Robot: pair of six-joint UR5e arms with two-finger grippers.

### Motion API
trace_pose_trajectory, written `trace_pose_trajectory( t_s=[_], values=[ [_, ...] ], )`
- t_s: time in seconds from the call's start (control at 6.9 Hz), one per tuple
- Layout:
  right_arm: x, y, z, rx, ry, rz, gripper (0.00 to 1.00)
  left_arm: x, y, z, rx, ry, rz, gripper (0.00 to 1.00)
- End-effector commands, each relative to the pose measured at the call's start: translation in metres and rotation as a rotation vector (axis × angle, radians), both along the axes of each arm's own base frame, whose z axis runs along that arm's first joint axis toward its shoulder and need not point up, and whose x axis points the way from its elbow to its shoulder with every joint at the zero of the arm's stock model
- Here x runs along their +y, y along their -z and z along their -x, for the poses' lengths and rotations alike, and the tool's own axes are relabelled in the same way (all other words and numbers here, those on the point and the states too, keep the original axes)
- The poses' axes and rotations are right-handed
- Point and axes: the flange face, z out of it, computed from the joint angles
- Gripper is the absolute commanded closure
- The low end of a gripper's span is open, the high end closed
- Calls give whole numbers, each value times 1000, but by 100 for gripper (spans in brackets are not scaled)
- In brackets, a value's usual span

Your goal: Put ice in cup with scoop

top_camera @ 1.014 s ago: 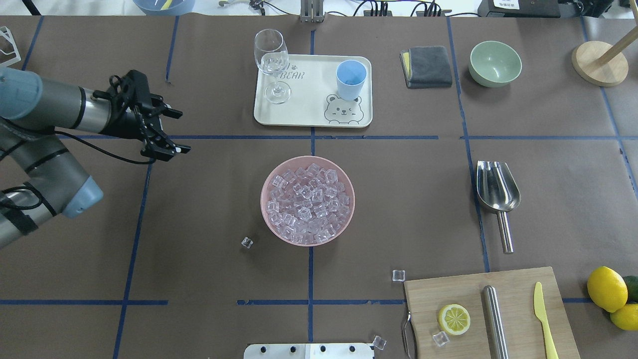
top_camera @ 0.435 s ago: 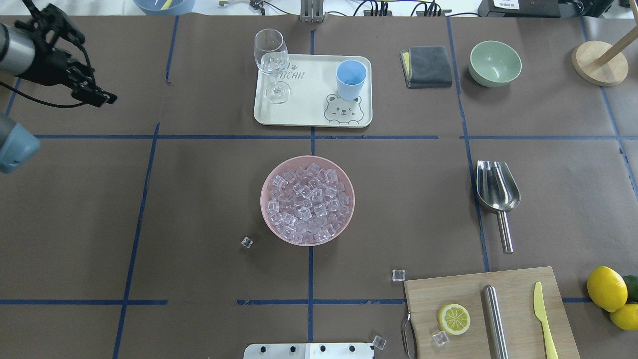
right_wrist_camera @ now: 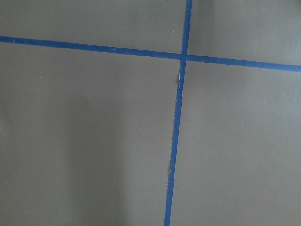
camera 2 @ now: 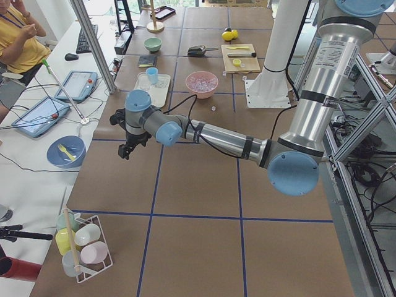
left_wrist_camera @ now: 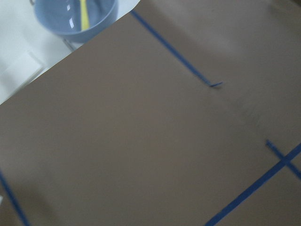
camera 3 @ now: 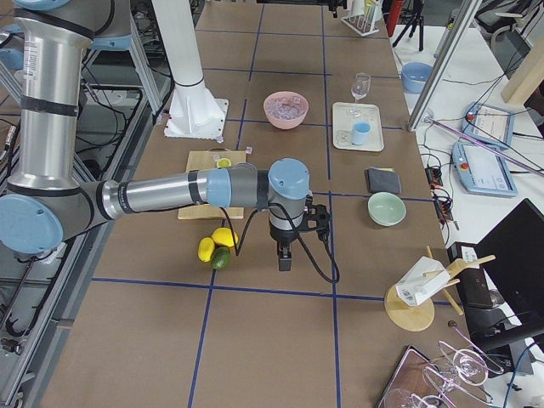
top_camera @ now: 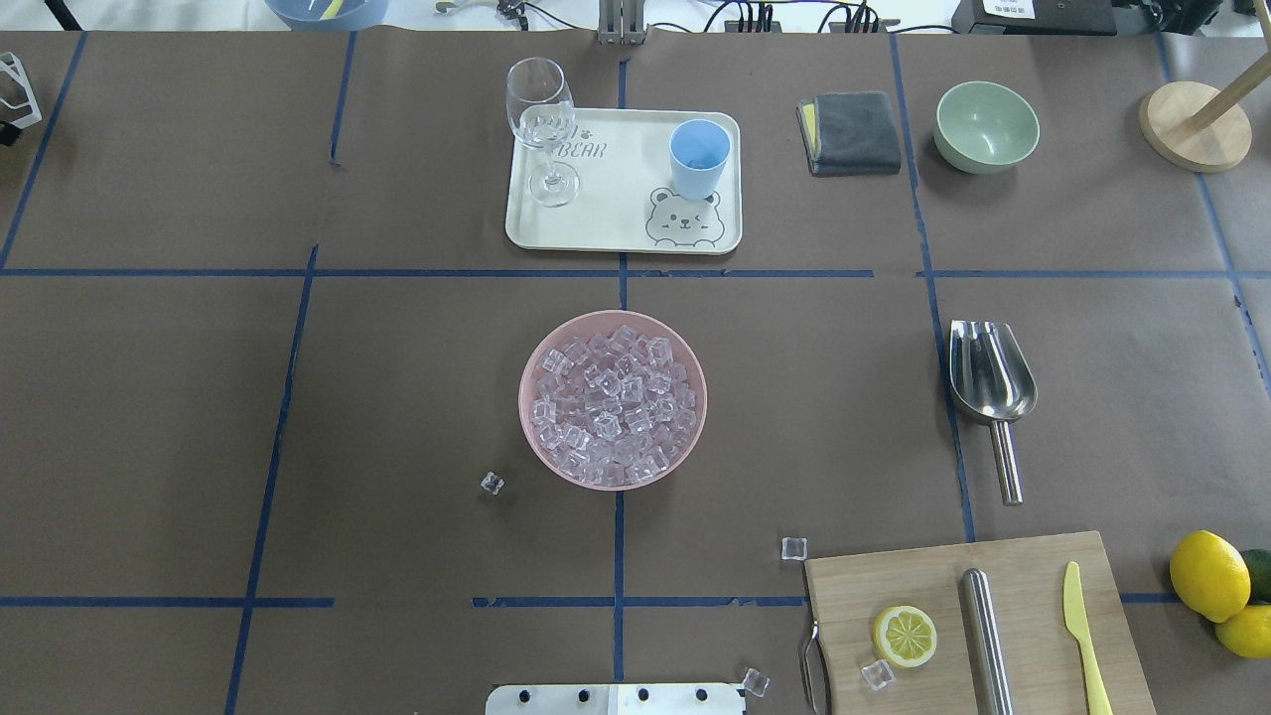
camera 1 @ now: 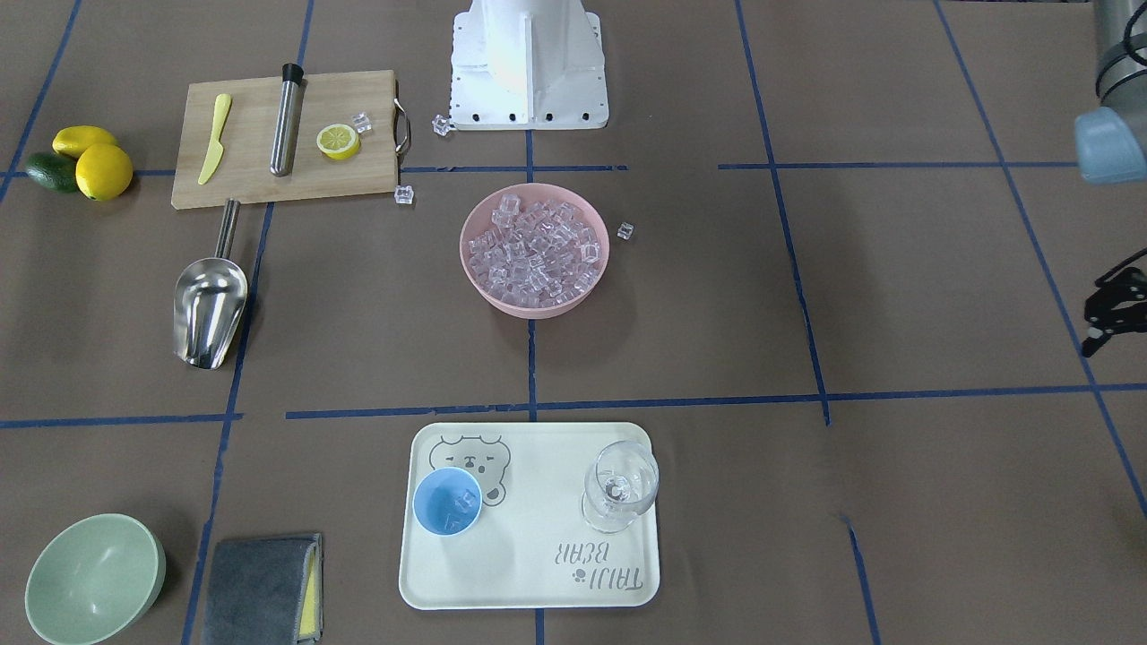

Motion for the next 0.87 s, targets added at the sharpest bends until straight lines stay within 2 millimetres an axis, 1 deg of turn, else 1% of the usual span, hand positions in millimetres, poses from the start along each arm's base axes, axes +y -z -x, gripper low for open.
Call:
trace_pose_trajectory(
  t_s=[0.0, 0.14, 0.29, 0.43, 0.58, 0.72],
  values=[
    [-2, 2, 3, 0, 0, -5, 0, 9, -28, 59, -42, 52, 229, 0],
    [-4, 4, 3, 0, 8, -15, 0, 33, -69, 85, -41, 90, 339, 0],
    [-15, 17, 5, -10, 3, -35, 0, 74, -116, 109, -40, 121, 379, 0],
    [-16, 16, 5, -6, 0, -32, 0, 95, -139, 119, -39, 139, 407, 0],
    [-21, 17, 5, -7, 0, -35, 0, 90, -136, 119, -36, 142, 410, 0],
    [-17, 15, 4, 2, 2, -36, 0, 107, -148, 119, 7, 132, 420, 0]
  ],
)
